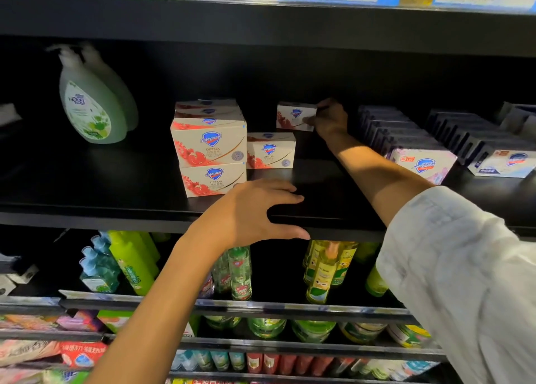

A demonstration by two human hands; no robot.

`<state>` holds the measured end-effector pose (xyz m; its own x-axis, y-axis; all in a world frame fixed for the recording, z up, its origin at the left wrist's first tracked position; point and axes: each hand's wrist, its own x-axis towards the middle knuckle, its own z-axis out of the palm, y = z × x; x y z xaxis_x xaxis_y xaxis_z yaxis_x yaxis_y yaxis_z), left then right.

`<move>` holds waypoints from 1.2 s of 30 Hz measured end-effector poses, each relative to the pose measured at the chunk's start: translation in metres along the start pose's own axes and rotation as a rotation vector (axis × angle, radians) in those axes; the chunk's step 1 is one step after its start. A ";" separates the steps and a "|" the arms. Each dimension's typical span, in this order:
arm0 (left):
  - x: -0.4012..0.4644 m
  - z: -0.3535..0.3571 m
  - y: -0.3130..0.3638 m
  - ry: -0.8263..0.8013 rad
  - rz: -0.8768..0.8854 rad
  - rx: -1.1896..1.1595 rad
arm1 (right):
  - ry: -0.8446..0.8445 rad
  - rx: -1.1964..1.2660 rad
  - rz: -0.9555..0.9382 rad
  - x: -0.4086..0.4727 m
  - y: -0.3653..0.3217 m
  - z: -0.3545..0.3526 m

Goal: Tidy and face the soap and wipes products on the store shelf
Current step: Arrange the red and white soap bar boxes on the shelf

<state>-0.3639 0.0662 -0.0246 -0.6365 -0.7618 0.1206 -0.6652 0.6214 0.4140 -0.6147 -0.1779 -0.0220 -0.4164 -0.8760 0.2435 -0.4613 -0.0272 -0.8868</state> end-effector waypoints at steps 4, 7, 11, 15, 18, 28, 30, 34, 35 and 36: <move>0.000 -0.001 0.001 -0.008 -0.007 0.010 | 0.002 -0.033 -0.011 0.001 -0.002 -0.001; 0.001 0.000 0.000 -0.010 -0.009 0.009 | 0.004 -0.045 -0.006 0.000 -0.002 -0.001; 0.001 0.000 0.000 -0.007 -0.011 0.008 | 0.009 -0.069 0.000 -0.002 -0.003 -0.002; 0.000 -0.001 0.002 -0.005 -0.007 0.032 | 0.007 -0.088 0.001 -0.008 -0.004 -0.005; 0.000 -0.001 0.001 -0.003 -0.007 0.037 | 0.036 -0.060 -0.010 -0.020 -0.007 -0.013; -0.011 -0.001 0.012 0.052 -0.032 -0.076 | -0.358 0.313 -0.031 -0.115 -0.036 -0.046; -0.017 0.001 0.015 0.212 0.003 -0.176 | -0.511 0.390 -0.052 -0.136 -0.040 -0.053; -0.036 0.002 0.018 0.785 0.024 -0.251 | -0.565 0.231 -0.189 -0.160 -0.037 -0.059; -0.042 0.000 0.017 0.926 0.012 -0.224 | -0.531 0.177 -0.224 -0.161 -0.037 -0.058; -0.046 -0.004 0.015 1.041 -0.011 -0.192 | -0.506 0.132 -0.253 -0.161 -0.036 -0.057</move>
<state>-0.3430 0.1093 -0.0204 0.0781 -0.6053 0.7921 -0.5384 0.6431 0.5446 -0.5758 -0.0089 -0.0069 0.1355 -0.9547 0.2649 -0.3831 -0.2971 -0.8747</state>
